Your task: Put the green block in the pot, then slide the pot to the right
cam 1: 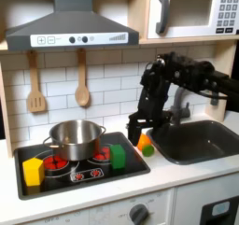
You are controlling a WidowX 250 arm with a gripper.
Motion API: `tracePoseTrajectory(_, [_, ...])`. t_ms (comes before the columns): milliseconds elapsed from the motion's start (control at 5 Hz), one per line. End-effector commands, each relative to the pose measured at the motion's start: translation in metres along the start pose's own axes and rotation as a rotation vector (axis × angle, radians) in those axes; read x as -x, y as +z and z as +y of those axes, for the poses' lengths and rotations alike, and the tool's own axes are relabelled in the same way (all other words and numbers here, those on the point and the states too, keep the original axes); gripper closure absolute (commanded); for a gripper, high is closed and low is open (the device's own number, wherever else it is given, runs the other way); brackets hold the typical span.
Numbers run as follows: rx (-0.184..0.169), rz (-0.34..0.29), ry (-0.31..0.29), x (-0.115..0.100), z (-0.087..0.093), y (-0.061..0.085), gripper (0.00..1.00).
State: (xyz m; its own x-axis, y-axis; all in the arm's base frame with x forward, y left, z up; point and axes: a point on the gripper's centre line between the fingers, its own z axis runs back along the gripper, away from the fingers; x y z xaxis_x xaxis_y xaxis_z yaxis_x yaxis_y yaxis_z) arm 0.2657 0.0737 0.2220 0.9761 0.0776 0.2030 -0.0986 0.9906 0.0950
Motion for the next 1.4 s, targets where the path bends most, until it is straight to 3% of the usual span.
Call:
tracePoseTrajectory(0, [-0.008,-0.007,-0.008,-0.024,0.014,-0.007,0.00])
tracePoseTrajectory(400, [-0.007,0.004,-0.022,-0.044,0.022,-0.022,0.00])
tracePoseTrajectory(1200, [0.007,0.089,-0.034,-0.053,0.020,-0.058,0.00])
